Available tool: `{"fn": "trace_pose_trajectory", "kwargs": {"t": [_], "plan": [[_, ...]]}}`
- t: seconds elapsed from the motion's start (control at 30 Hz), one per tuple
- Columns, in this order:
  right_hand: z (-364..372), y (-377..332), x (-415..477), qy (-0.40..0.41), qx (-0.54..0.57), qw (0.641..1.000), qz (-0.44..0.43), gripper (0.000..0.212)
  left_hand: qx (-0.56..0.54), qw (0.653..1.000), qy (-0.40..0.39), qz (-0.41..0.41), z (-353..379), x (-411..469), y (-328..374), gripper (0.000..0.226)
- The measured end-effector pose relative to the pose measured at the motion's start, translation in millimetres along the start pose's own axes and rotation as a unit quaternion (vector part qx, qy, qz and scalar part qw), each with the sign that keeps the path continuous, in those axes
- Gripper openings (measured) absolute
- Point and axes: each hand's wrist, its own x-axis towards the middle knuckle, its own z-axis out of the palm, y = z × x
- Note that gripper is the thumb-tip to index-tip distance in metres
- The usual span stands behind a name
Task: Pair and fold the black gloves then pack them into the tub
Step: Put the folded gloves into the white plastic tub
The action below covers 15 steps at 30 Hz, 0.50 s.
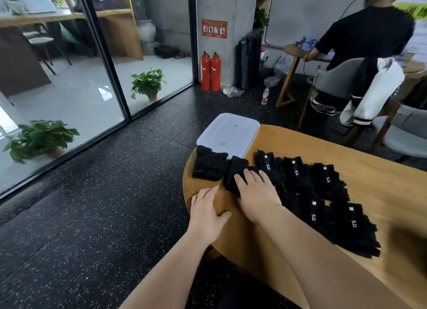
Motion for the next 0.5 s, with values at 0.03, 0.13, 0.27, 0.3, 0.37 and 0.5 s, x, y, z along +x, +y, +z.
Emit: {"fn": "trace_pose_trajectory", "kwargs": {"t": [0.03,0.13,0.27,0.3,0.37,0.5], "plan": [[0.4,-0.7,-1.3,0.009,-0.002,1.000,-0.001,0.075,-0.003,1.000,-0.002,-0.004,0.2,0.2,-0.4,0.085],[0.9,-2.5,-10.0,0.029,0.004,1.000,-0.009,0.072,-0.016,1.000,-0.001,-0.016,-1.4,0.0,1.3,0.080],[4.7,-6.8,-28.4,0.050,0.019,0.998,-0.019,0.068,-0.053,0.998,-0.002,-0.045,-5.4,-0.4,5.7,0.064],[6.2,-8.8,-33.4,0.052,0.023,0.998,-0.021,0.068,-0.062,0.997,-0.003,-0.052,-6.5,0.1,6.4,0.060],[7.4,-12.7,-45.0,0.051,0.026,0.998,-0.026,0.069,-0.076,0.995,-0.005,-0.064,-9.3,0.9,7.8,0.053],[4.1,-20.7,-69.1,0.043,0.019,0.998,-0.045,0.077,-0.070,0.995,-0.016,-0.070,-12.5,-2.9,12.2,0.046]]}}
